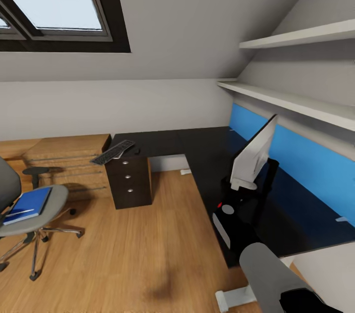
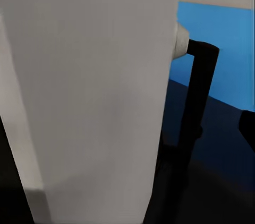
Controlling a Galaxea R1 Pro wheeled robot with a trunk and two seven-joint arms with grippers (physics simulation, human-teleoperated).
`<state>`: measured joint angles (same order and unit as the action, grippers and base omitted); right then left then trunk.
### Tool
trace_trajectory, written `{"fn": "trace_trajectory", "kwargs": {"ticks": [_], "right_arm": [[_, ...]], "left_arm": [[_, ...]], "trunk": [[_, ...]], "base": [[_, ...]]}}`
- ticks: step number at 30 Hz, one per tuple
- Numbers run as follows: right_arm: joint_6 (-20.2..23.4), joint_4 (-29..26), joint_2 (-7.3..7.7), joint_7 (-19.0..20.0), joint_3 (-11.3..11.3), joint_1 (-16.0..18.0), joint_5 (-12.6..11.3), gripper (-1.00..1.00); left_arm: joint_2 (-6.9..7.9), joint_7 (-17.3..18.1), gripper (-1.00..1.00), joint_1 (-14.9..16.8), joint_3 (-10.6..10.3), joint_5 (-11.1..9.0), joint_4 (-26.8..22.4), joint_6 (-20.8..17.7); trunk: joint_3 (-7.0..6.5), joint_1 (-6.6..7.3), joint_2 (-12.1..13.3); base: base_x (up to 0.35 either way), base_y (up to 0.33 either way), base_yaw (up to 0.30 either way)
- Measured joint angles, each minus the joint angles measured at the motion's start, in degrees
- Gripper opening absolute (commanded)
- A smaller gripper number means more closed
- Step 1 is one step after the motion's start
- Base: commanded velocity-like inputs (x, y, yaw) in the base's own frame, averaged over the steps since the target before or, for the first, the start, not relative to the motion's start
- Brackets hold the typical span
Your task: In the bedroom, organize the workspace by keeping the computer under the desk, ensuring the monitor is on the desk, placing the keyboard on the desk next to the monitor, placing the mouse on the desk next to the keyboard, moving the folder from the swivel chair onto the desk next to the mouse, stacking the notebook on top of the folder with the pen on top of the notebook, and positioning the swivel chair next to the desk.
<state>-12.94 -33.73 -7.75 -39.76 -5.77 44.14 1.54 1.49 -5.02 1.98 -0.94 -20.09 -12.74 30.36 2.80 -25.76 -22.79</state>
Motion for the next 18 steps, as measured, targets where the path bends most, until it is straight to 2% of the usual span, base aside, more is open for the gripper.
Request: {"fn": "trace_trajectory", "kwargs": {"ticks": [8,18], "right_arm": [[0.0,0.1,0.0,0.0,0.0,0.0,0.0,1.0],[0.0,0.1,-0.08,0.0,-0.2,0.0,0.0,1.0]], "left_arm": [[0.0,0.0,1.0,0.0,0.0,0.0,0.0,0.0],[0.0,0.0,1.0,0.0,0.0,0.0,0.0,0.0]], "trunk": [[0.0,-0.01,0.0],[0.0,-0.01,0.0]], "base": [[-0.186,-0.2,0.0],[-0.185,-0.273,0.0]]}}
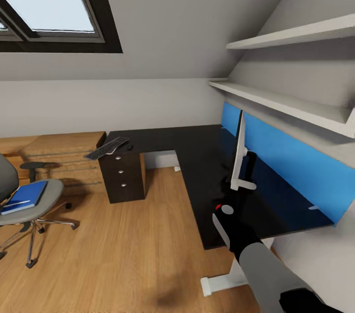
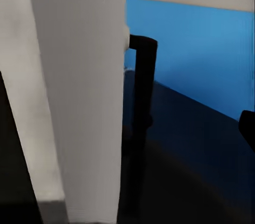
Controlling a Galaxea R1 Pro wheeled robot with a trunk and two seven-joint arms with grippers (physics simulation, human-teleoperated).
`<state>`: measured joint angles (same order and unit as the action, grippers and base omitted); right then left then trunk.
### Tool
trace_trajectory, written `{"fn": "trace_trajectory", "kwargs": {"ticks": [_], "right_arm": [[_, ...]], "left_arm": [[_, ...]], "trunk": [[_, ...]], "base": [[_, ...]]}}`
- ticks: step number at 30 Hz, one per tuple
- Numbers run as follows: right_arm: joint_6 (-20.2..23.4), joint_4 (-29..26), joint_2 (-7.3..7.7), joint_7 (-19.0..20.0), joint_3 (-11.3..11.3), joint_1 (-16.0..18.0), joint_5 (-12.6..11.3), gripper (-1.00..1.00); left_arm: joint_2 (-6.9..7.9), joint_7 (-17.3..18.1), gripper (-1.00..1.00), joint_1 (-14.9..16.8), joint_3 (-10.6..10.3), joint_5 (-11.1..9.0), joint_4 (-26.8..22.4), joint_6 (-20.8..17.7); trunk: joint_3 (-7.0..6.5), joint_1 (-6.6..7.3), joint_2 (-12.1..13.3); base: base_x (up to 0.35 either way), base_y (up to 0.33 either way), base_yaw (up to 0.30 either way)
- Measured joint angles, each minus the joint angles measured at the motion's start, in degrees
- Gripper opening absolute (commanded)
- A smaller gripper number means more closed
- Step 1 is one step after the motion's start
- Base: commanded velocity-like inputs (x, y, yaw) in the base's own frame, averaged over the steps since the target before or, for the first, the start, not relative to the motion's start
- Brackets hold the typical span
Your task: In the bedroom, organize the workspace by keeping the computer under the desk, ensuring the monitor is on the desk, placing the keyboard on the desk next to the monitor, placing the mouse on the desk next to the keyboard, moving the folder from the swivel chair onto the desk next to the mouse, stacking the notebook on top of the folder with the pen on top of the notebook, and positioning the swivel chair next to the desk.
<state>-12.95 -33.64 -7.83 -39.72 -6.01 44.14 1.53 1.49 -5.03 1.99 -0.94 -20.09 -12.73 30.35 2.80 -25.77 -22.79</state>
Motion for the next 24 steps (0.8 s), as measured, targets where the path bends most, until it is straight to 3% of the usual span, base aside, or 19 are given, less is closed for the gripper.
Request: {"fn": "trace_trajectory", "kwargs": {"ticks": [6,24], "right_arm": [[0.0,0.1,-0.02,0.0,-0.1,0.0,0.0,1.0],[0.0,0.1,-0.02,0.1,-0.2,0.0,0.0,1.0]], "left_arm": [[-0.02,0.0,1.0,0.0,0.0,0.0,0.0,0.0],[0.0,0.0,1.0,0.0,0.0,0.0,0.0,0.0]], "trunk": [[0.0,0.01,0.0],[0.0,0.02,0.0]], "base": [[-0.131,-0.31,0.0],[-0.006,-0.34,0.0]]}}
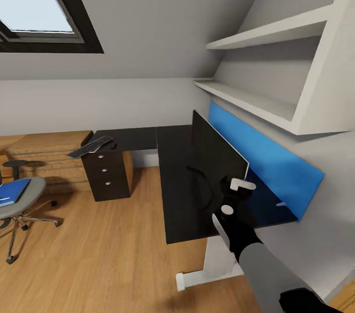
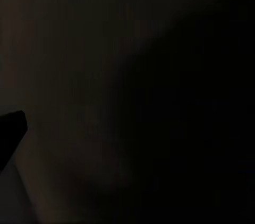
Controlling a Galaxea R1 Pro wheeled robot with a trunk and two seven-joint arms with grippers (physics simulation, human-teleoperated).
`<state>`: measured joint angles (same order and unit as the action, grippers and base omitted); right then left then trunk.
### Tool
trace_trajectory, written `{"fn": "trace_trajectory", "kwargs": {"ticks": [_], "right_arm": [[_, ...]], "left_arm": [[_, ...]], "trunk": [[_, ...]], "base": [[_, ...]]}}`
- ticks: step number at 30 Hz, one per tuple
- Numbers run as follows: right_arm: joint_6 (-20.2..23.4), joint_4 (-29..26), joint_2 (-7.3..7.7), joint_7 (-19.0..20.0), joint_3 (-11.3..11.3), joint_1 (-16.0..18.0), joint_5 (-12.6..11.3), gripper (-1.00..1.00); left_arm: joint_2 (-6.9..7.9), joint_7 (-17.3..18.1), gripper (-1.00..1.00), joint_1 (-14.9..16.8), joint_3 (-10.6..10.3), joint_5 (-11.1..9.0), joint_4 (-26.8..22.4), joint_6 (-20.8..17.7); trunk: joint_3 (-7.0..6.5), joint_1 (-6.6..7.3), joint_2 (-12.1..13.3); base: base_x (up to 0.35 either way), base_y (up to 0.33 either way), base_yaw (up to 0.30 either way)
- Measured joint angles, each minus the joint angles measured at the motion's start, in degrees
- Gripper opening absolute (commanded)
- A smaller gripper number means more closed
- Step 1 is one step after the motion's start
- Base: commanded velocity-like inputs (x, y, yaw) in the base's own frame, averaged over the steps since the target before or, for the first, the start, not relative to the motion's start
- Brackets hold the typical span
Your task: In the bedroom, organize the workspace by keeping the computer under the desk, ensuring the monitor is on the desk, placing the keyboard on the desk next to the monitor, placing the mouse on the desk next to the keyboard, moving the folder from the swivel chair onto the desk next to the mouse, stacking the notebook on top of the folder with the pen on top of the notebook, and positioning the swivel chair next to the desk.
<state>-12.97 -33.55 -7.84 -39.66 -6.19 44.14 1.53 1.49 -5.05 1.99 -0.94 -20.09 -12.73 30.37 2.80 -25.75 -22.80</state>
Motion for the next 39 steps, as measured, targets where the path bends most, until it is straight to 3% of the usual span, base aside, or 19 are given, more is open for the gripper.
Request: {"fn": "trace_trajectory", "kwargs": {"ticks": [29,39], "right_arm": [[-0.5,-0.1,-0.33,0.1,0.1,-0.1,-0.4,1.0],[-0.6,0.2,-1.29,0.4,0.0,-0.1,-0.6,1.0]], "left_arm": [[0.0,-0.1,1.0,0.0,0.1,-0.1,0.0,0.0],[0.02,-0.2,1.0,0.0,0.1,-0.1,0.0,-0.2]], "trunk": [[0.0,0.0,0.0],[0.0,-0.03,0.0]], "base": [[-0.001,-0.029,0.0],[-0.243,0.0,0.0]]}}
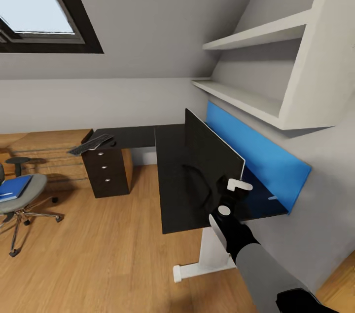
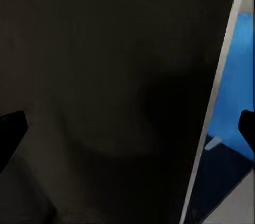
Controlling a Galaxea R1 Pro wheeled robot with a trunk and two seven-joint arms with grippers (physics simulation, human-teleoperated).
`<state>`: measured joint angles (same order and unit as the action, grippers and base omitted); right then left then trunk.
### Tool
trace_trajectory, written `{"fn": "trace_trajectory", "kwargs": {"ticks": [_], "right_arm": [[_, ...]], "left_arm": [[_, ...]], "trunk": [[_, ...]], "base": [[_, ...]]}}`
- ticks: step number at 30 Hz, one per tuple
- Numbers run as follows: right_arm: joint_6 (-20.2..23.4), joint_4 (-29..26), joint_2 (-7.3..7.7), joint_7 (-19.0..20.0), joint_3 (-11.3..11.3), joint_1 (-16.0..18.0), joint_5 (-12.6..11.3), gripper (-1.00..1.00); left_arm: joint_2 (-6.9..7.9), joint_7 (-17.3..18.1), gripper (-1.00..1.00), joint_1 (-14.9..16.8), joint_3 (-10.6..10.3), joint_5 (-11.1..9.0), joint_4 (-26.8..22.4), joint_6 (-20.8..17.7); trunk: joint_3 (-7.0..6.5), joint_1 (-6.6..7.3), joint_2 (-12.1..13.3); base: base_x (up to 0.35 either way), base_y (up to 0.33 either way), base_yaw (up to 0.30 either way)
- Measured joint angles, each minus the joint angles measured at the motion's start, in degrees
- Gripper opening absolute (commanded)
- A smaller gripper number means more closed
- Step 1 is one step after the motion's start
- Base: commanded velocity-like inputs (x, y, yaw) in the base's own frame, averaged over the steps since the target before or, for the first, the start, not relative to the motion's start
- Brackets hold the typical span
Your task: In the bedroom, organize the workspace by keeping the computer under the desk, ensuring the monitor is on the desk, placing the keyboard on the desk next to the monitor, placing the mouse on the desk next to the keyboard, moving the folder from the swivel chair onto the desk next to the mouse, stacking the notebook on top of the folder with the pen on top of the notebook, and positioning the swivel chair next to the desk.
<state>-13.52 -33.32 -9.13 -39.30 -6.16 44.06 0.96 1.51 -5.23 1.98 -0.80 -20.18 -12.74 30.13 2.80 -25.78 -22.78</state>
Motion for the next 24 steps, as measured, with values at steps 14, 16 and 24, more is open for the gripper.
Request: {"fn": "trace_trajectory", "kwargs": {"ticks": [14,16,24], "right_arm": [[0.0,0.2,-0.62,0.3,-0.6,0.0,0.0,1.0],[-0.1,0.2,-0.63,0.3,-0.8,0.0,0.1,1.0],[-0.2,0.1,-0.61,0.3,-3.3,-0.1,0.3,1.0]], "left_arm": [[-0.01,0.0,1.0,0.0,0.0,0.0,0.0,0.0],[-0.02,0.0,1.0,0.0,0.0,0.0,0.0,0.0],[0.07,0.0,1.0,0.0,0.0,0.0,0.0,-0.1]], "trunk": [[0.0,0.0,0.0],[0.0,0.0,0.0],[0.0,0.03,0.0]], "base": [[-0.335,0.0,0.0],[-0.245,-0.124,0.0],[-0.071,-0.252,0.0]]}}
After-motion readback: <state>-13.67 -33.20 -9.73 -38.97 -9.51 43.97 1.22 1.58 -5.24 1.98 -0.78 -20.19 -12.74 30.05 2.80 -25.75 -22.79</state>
